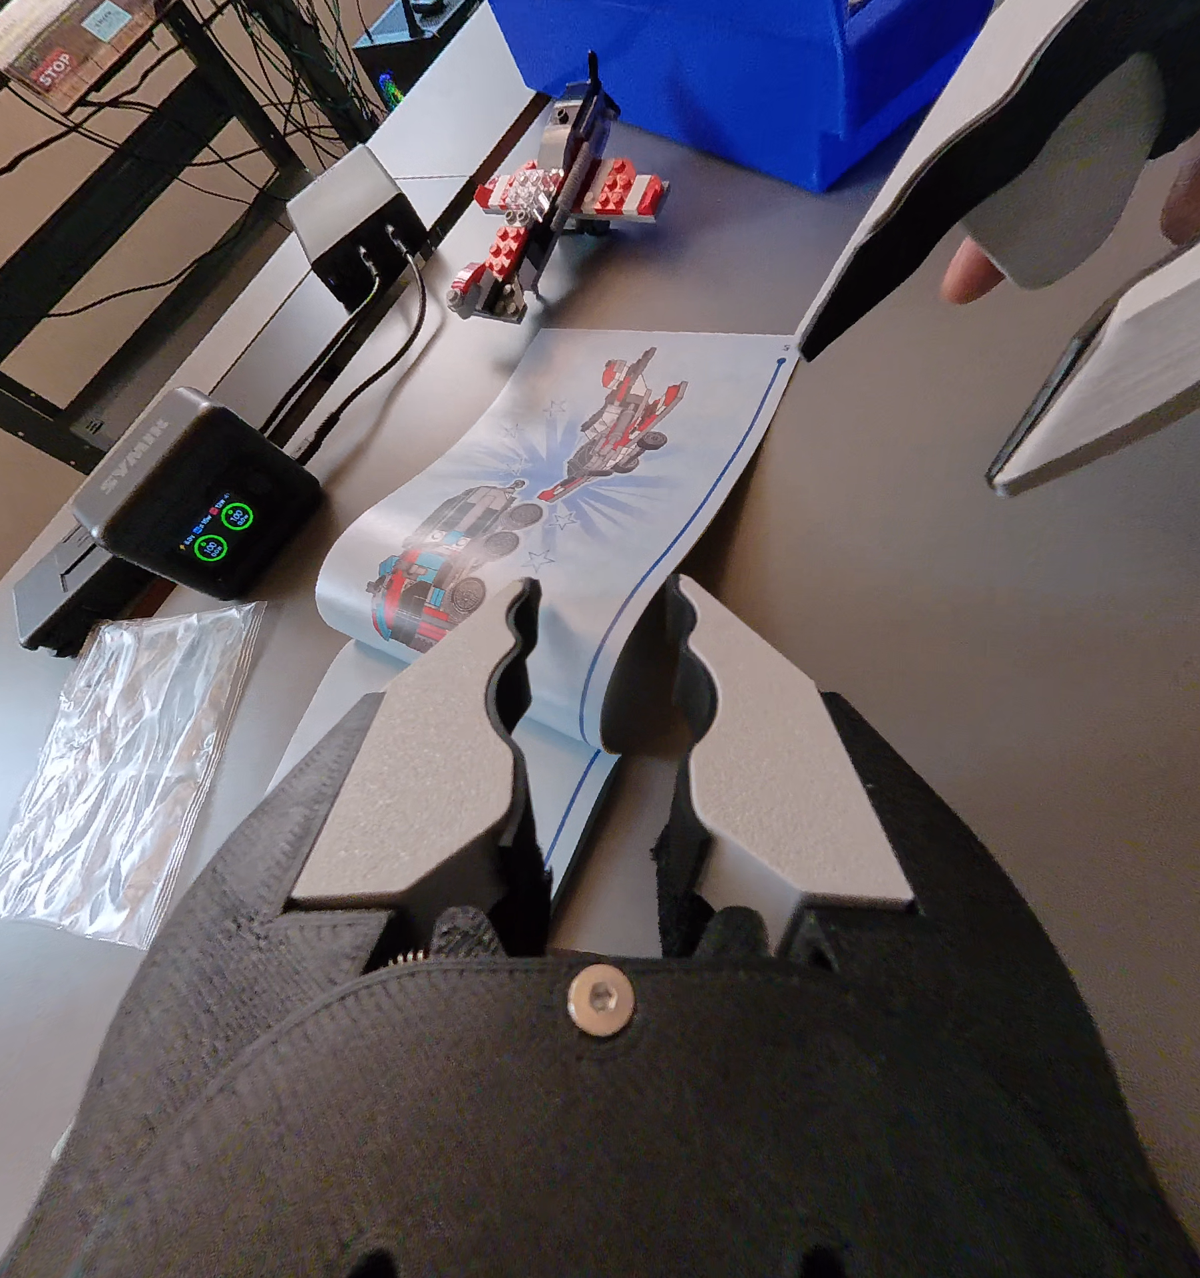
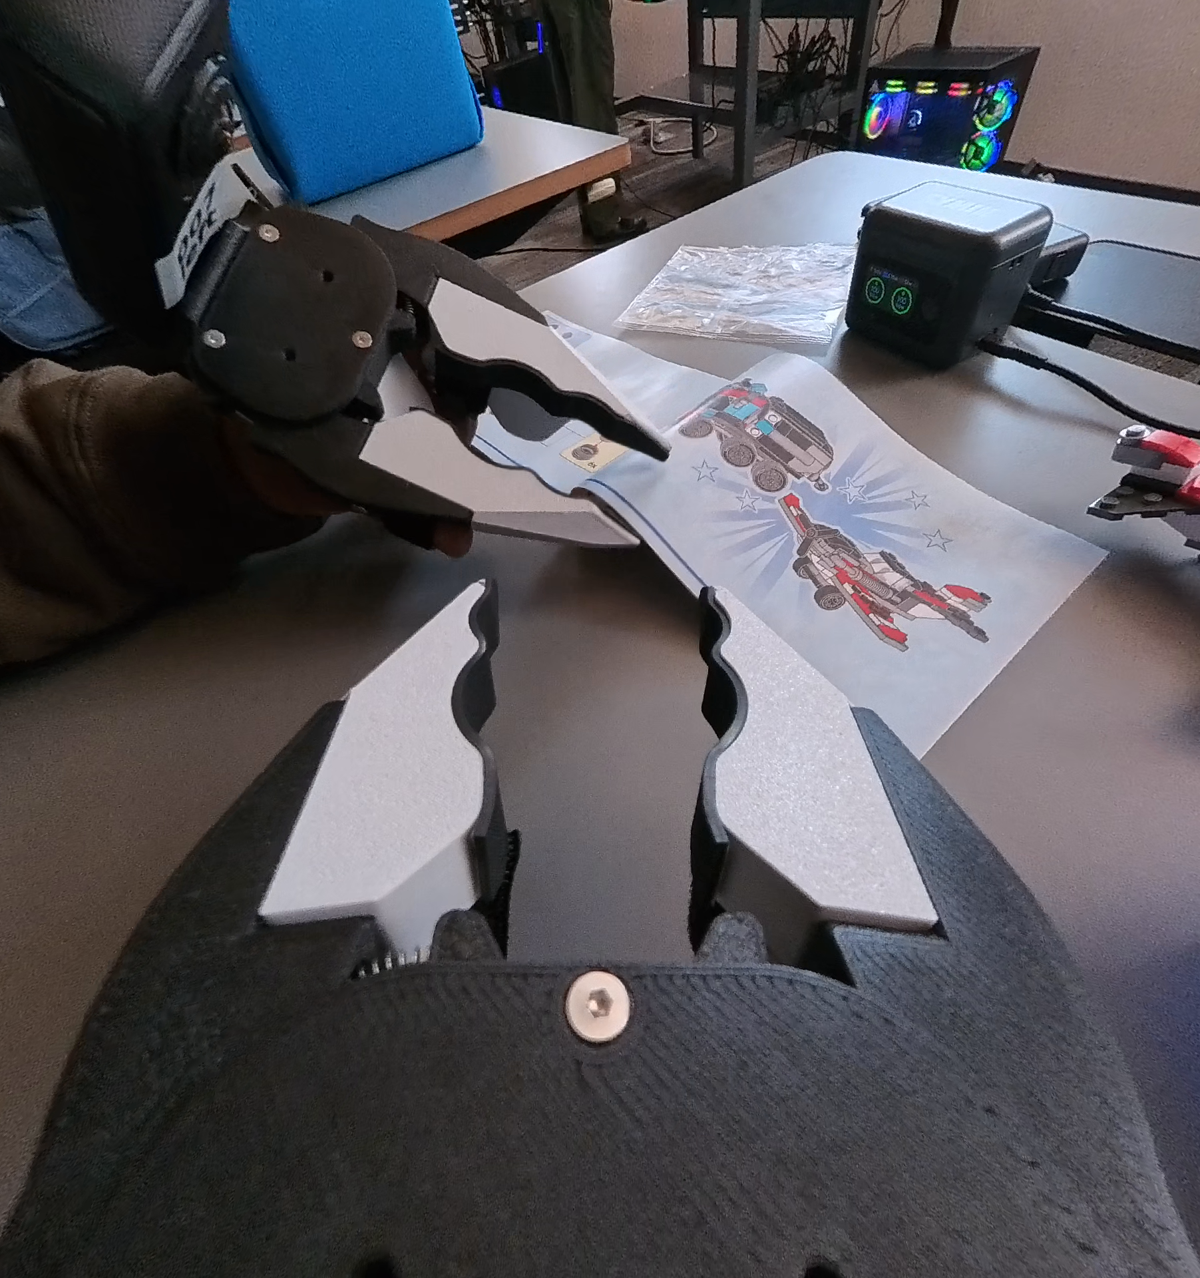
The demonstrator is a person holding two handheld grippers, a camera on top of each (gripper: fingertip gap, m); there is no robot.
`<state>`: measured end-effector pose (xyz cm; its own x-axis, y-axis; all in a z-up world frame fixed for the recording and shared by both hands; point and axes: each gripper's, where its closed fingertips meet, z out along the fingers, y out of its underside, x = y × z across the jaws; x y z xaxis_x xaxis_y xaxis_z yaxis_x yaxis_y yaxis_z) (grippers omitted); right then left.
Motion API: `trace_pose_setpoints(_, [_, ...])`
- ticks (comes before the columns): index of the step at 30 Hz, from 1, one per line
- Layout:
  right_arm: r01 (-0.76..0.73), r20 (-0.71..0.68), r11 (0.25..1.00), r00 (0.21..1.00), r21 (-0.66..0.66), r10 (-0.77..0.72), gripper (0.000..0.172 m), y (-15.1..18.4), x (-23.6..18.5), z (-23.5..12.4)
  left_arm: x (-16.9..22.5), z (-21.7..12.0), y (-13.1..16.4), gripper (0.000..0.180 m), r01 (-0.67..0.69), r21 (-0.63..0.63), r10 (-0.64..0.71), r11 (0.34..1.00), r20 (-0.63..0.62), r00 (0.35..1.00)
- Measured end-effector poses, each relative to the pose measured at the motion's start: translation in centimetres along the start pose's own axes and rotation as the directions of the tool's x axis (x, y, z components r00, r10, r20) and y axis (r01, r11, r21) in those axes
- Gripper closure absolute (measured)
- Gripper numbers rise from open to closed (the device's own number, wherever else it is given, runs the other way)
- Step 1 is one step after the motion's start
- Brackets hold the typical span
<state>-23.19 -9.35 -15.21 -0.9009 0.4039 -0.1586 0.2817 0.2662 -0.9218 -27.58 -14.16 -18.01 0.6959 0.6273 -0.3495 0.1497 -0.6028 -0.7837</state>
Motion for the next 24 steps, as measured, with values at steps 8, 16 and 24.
trace_pose_setpoints(8, [-0.003, 0.005, 1.000, 1.000, -0.003, 0.003, 0.113, 0.1, 0.0, 0.0, -0.1, -0.5, -0.1, 0.154, 0.063, 0.017, -0.062, 0.998, -0.039, 0.997])
trace_pose_setpoints(16, [-0.005, 0.010, 1.000, 1.000, -0.013, 0.005, 0.114, 0.2, -0.1, 0.1, 0.1, -0.9, 0.0, 0.156, 0.201, 0.009, -0.198, 0.980, -0.118, 0.973])
trace_pose_setpoints(24, [-0.018, 0.007, 1.000, 1.000, -0.017, 0.018, 0.114, 0.3, 0.1, 0.1, -0.3, -1.5, -0.2, 0.159, 0.343, 0.015, -0.335, 0.939, -0.175, 0.926])
